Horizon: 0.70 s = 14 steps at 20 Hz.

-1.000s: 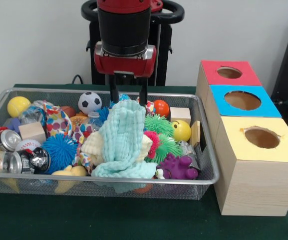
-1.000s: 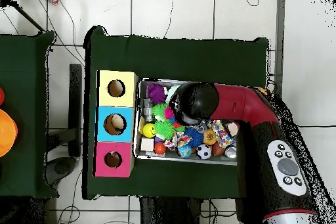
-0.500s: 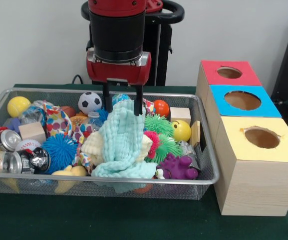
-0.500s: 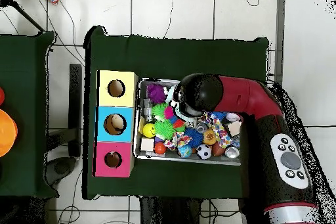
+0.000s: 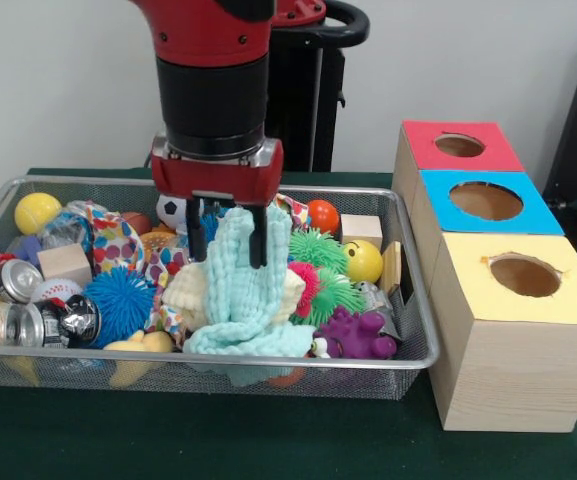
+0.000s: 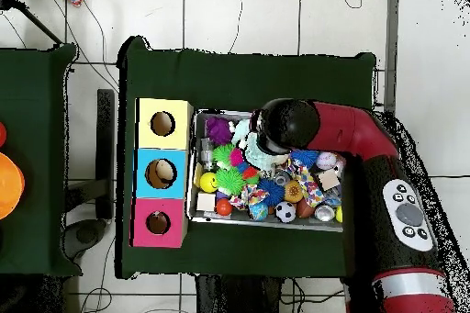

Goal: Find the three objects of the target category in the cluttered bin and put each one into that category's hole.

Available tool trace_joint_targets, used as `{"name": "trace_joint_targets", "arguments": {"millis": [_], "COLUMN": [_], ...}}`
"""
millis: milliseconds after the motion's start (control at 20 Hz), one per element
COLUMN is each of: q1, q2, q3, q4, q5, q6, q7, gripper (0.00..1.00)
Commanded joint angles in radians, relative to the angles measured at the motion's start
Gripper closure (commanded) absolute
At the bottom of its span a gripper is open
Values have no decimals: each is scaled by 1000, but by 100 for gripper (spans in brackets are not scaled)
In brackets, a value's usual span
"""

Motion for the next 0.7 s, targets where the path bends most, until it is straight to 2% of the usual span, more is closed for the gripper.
{"name": "trace_joint_targets", "arguments": {"millis": [50,700], "q1": [-48,-137], "q2": [99,175], "q3": [58,126], "q4": [-64,-67], "q5": [-78,-161], "q6": [-59,-96], "q7": [-144,-240], "gripper": [0,0]}}
